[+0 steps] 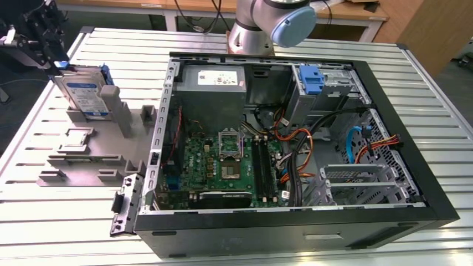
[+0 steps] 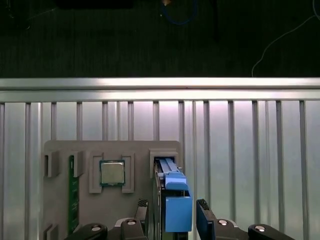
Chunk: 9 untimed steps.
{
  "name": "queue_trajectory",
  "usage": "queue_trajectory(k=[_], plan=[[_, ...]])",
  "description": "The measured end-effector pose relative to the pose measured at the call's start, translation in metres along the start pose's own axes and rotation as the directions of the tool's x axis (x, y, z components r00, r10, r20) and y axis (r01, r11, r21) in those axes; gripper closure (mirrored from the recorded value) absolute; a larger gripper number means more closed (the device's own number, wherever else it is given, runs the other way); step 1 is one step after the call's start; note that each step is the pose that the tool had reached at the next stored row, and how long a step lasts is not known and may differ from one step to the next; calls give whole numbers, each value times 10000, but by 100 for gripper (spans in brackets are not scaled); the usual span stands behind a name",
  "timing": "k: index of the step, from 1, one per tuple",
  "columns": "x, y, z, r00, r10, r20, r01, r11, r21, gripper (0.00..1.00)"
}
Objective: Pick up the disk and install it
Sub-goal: 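Pick up the disk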
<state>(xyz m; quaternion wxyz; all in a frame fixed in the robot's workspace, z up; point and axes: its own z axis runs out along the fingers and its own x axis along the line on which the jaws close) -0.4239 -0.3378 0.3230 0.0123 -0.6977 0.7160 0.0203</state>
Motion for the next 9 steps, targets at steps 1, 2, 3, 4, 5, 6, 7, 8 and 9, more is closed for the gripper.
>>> queue_trajectory(k=[1, 2, 3, 4, 5, 6, 7, 8, 9], plan=[[1, 1, 10, 10000, -12, 0, 12, 10000, 0, 50], [1, 2, 19, 10000, -28, -1, 28, 10000, -2, 50], [1, 3, 28, 10000, -51, -4, 51, 10000, -2, 50], [1, 4, 38, 10000, -74, -6, 74, 10000, -1, 50], [2, 5, 48, 10000, -89, -8, 89, 10000, -1, 50], [2, 5, 61, 10000, -99, -8, 99, 10000, -1, 50], [3, 5, 77, 9999, -105, -8, 105, 9999, -2, 50], [3, 5, 90, 9999, -112, -8, 112, 9999, -1, 50], [4, 4, 104, 9999, -121, -8, 121, 9999, -1, 50]])
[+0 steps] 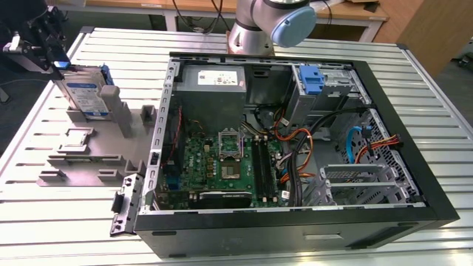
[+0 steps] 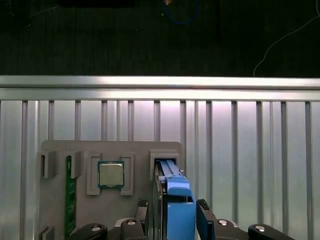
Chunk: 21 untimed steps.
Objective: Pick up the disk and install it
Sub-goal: 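Pick up the disk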
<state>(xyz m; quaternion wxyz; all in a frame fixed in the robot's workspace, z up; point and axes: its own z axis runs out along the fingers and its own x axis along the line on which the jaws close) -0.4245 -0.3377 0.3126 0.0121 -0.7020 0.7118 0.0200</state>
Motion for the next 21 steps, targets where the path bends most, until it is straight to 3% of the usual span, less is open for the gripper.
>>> queue_trajectory(k=[14, 21], plan=[[6, -2, 153, 10000, -3, 0, 3, 10000, -14, 50], [-37, -1, 193, 10000, 22, 0, -22, 10000, -14, 50]])
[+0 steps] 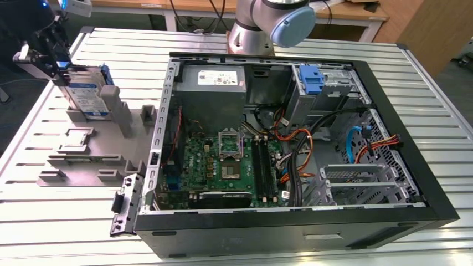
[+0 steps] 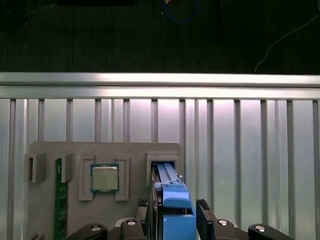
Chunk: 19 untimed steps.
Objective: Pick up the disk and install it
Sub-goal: 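Pick up the disk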
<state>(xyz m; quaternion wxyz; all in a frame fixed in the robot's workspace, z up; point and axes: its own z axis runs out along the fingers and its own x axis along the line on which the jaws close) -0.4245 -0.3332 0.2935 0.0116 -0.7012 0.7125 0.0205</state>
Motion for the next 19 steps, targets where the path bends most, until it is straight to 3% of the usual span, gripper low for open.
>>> queue_trajectory(k=[19], plan=[[-4, -1, 38, 9996, 291, -39, -291, 9996, 17, 50]])
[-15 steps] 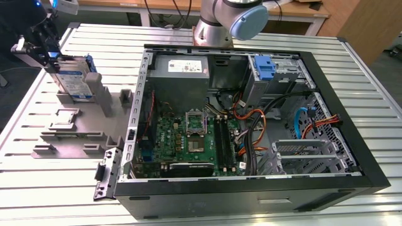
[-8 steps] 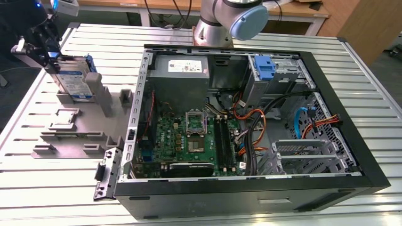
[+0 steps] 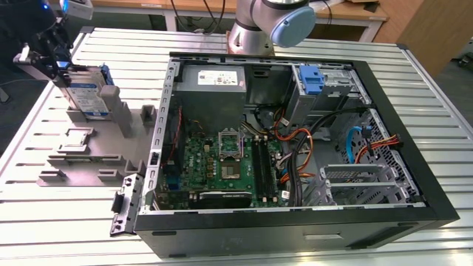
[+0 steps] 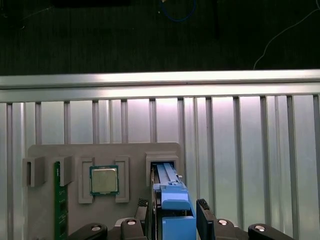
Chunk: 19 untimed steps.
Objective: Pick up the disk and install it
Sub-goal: 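Pick up the disk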
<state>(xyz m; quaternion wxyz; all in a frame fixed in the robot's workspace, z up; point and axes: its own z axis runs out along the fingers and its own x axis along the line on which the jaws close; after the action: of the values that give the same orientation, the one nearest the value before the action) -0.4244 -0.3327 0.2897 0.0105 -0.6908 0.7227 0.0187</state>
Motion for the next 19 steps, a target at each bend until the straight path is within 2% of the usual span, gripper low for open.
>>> queue_trajectory(k=[11, 12, 17, 19], plan=[[1, 0, 11, 10000, 0, -2, 0, 10000, -4, 51], [1, 0, 12, 10000, 1, -2, -1, 10000, -3, 58], [1, 0, 11, 10000, 0, -2, 0, 10000, -5, 60], [1, 0, 12, 10000, 0, -2, 0, 10000, -4, 63]])
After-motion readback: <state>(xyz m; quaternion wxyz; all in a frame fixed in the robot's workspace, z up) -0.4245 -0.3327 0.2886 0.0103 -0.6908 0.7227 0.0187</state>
